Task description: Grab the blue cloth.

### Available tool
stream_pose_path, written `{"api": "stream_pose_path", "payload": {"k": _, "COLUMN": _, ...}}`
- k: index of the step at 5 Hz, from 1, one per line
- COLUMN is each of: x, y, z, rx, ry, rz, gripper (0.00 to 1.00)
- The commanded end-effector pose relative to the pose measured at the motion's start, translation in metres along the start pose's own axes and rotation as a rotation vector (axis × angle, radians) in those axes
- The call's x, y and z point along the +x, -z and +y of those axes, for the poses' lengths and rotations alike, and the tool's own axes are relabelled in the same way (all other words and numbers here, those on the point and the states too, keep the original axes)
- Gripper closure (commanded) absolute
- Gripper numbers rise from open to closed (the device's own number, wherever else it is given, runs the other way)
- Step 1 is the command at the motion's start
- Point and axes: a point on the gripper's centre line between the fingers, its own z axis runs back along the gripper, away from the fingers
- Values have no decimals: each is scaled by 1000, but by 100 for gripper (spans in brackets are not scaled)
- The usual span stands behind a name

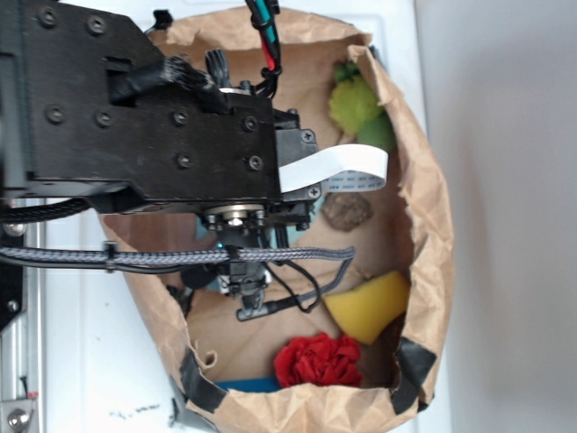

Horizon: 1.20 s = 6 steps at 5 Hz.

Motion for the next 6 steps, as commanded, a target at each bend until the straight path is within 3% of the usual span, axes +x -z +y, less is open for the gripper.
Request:
{"api": "stream_pose_path", "payload": {"k": 1, "x": 28, "y": -2, "z": -19, "rx": -13, "ry": -262, "rz": 21, "gripper": 0}}
{"api": "stream_pose_path", "payload": {"k": 4, "x": 29, "y": 17, "z": 2, "rx": -40, "ry": -253, "rz": -37, "gripper": 0}}
{"api": "stream_pose_path", "payload": {"k": 6, "x": 29, "y": 24, "z": -1, "rx": -69, "ry": -276, "rz": -46, "gripper": 0}}
